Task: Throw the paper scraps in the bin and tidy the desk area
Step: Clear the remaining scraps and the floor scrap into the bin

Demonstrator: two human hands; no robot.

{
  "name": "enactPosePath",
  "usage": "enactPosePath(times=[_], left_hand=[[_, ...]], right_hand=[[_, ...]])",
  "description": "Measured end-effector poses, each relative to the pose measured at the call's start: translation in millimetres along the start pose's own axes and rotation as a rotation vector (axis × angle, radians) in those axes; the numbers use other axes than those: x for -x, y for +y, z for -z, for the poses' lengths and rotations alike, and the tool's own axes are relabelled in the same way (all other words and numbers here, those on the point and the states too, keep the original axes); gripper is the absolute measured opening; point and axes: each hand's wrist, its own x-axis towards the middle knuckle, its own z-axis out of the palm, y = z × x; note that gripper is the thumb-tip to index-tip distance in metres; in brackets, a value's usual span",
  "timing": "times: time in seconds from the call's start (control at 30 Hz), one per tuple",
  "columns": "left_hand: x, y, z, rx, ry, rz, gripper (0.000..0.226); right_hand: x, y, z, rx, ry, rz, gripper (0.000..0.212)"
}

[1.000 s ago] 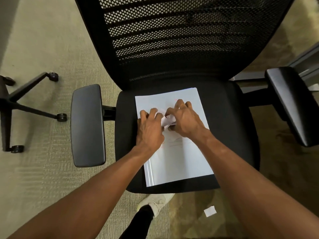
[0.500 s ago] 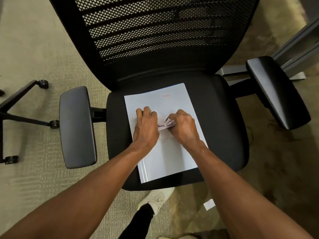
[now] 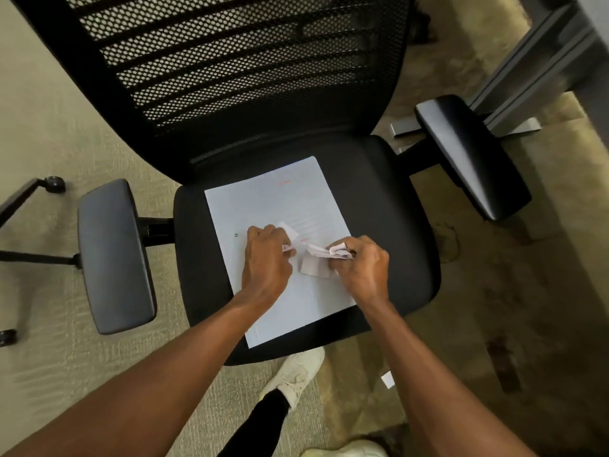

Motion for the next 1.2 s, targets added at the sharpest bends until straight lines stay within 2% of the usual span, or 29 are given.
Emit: enactPosePath(times=[0.2,0.4,0.8,0.93,1.07,1.13,1.2], left_hand=[[50.3,34.3,-25.0,0.171,0.056,-0.136,0.029],[85.4,85.0,-53.2,0.242,0.012,-0.209,0.018],[185.1,182.3,-125.4,0.210,-0.218,-0.477,0.014],[235.8,204.5,-158.0,0.224,-0.373,-0.416,0.016],[296.3,217.6,-200.1,0.197,-0.591,-0.194,0.016],[326.8,220.7,-222.2,0.191,-0.675,-0.118,0.023],[362.6,227.9,-246.2,0.171,-0.733,-0.123,0.027]], right_hand=[[30.0,40.4,48.9,-0.075,0.113,-0.190,0.023],[72.9,84.2,97.6,-0.176,0.249,-0.282,0.028],[214.6,214.6,135.3,-0.498,0.452,-0.641,0.019],[270.2,258.7,135.1,-0.646,0.533,-0.757,0.014],[332.4,294.9,135.5,-0.704,0.661,-0.874,0.010],[363.4,314.0,133.7,-0.688,0.708,-0.941,0.019],[397.9,335.9,134.7,-0.700,0.769,-1.014,0.025]])
